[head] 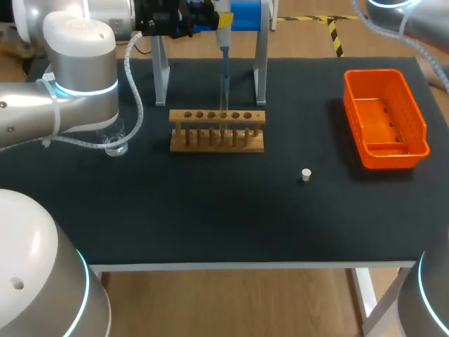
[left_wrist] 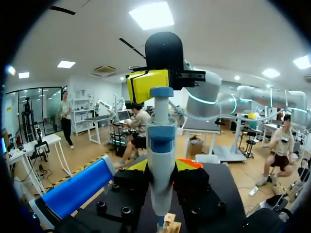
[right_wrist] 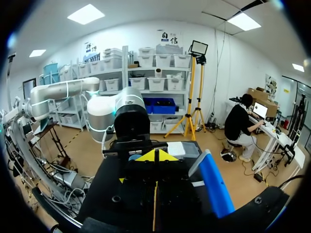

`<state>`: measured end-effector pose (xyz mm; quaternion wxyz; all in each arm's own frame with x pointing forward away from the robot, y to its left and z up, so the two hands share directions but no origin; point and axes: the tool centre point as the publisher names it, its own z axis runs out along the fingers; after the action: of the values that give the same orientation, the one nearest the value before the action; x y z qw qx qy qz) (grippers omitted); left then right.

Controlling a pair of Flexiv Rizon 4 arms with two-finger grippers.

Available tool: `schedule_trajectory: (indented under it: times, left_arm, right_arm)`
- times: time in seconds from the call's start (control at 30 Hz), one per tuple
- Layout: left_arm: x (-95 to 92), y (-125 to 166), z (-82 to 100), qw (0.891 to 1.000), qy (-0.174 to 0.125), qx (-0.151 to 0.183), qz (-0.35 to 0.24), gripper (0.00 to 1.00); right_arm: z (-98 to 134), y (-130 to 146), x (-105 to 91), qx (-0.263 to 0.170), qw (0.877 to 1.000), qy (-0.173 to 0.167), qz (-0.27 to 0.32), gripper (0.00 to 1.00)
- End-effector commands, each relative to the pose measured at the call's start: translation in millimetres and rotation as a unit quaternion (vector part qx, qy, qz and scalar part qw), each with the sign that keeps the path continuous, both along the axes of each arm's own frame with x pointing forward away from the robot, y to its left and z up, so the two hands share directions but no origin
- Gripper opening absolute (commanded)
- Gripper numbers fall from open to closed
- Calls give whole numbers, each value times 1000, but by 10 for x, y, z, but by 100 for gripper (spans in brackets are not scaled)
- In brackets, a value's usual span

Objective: Invert the test tube, pick up the pipette, mount the tip to pipette, aspirate from beaker and dispense into the tube, eject the tip, return the pipette, and cap with the stopper.

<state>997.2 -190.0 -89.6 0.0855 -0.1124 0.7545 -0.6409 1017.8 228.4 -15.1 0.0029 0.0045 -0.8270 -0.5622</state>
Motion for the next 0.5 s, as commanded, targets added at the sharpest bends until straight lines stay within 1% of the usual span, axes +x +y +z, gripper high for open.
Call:
schedule_trajectory:
  times: [0.03, 0.27, 0.5]
  left_arm:
    - [10, -6, 4, 1000, 0, 1, 0, 0]
    - [10, -6, 4, 1000, 0, 1, 0, 0]
    - [10, -6, 4, 1000, 0, 1, 0, 0]
  right_arm:
    - [35, -35, -12, 1, 1000, -5, -7, 0]
    - [122, -66, 14, 9, 1000, -13, -12, 0]
    - [174, -54, -22, 13, 1000, -18, -6, 0]
